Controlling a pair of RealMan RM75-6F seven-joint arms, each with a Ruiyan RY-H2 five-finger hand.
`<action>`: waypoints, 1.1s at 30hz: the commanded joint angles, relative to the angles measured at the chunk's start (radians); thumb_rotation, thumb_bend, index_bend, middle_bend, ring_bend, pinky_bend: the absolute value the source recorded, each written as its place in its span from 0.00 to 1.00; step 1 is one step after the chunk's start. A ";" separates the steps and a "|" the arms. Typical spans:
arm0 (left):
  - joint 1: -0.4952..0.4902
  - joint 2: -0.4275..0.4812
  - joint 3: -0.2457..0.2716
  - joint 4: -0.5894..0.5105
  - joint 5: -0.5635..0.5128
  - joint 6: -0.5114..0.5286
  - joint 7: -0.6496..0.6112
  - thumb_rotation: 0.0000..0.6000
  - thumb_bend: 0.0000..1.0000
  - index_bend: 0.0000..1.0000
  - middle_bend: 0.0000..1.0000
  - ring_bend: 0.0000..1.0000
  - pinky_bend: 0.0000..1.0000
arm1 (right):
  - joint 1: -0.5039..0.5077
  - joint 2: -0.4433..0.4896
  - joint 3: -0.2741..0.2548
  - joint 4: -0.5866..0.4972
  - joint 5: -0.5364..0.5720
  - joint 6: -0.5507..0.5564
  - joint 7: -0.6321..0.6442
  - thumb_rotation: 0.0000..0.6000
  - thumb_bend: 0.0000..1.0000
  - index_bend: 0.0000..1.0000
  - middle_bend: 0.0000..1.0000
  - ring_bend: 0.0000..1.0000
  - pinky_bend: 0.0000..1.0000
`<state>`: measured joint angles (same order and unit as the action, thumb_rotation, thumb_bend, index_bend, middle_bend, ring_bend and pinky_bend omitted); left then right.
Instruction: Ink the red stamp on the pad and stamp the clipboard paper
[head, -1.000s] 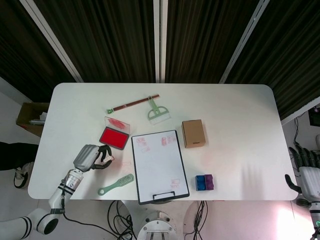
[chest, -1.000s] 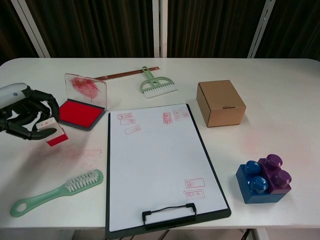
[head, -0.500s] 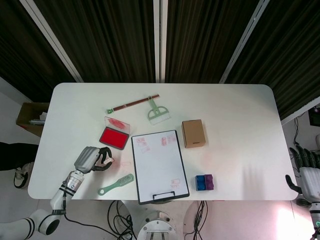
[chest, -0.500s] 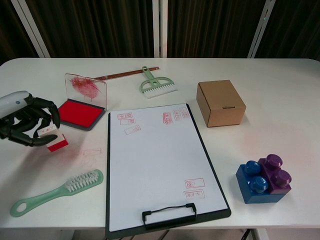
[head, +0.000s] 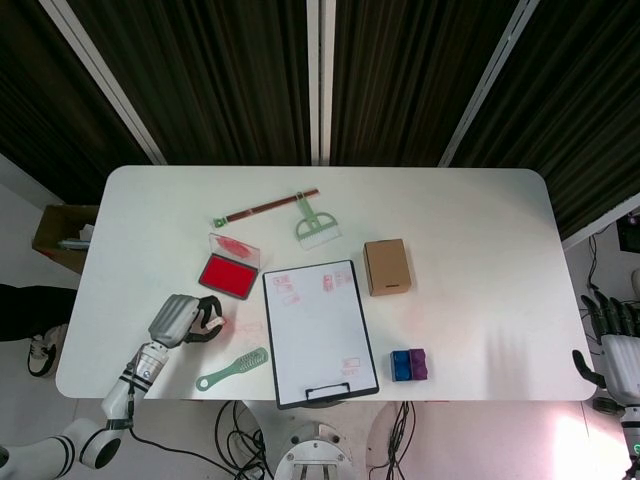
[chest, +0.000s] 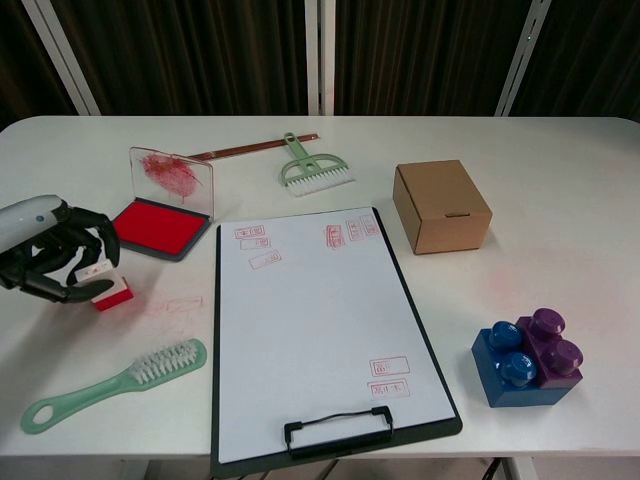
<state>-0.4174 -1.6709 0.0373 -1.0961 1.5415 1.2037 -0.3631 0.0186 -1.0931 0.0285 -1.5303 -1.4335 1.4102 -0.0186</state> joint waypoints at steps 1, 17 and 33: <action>0.001 0.000 0.000 0.003 0.003 0.002 -0.003 1.00 0.41 0.56 0.63 0.87 0.93 | 0.000 0.001 0.000 -0.001 0.000 0.001 -0.001 1.00 0.29 0.00 0.00 0.00 0.00; 0.006 0.001 0.012 0.031 0.040 0.029 -0.012 1.00 0.28 0.46 0.54 0.85 0.91 | 0.001 0.006 0.002 -0.014 0.001 0.002 -0.010 1.00 0.29 0.00 0.00 0.00 0.00; 0.056 0.090 -0.008 -0.059 0.084 0.209 0.050 1.00 0.06 0.34 0.38 0.68 0.86 | -0.005 0.016 0.009 -0.014 0.004 0.021 0.001 1.00 0.29 0.00 0.00 0.00 0.00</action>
<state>-0.3854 -1.6205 0.0449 -1.1155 1.6176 1.3485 -0.3379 0.0142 -1.0783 0.0364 -1.5450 -1.4302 1.4296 -0.0186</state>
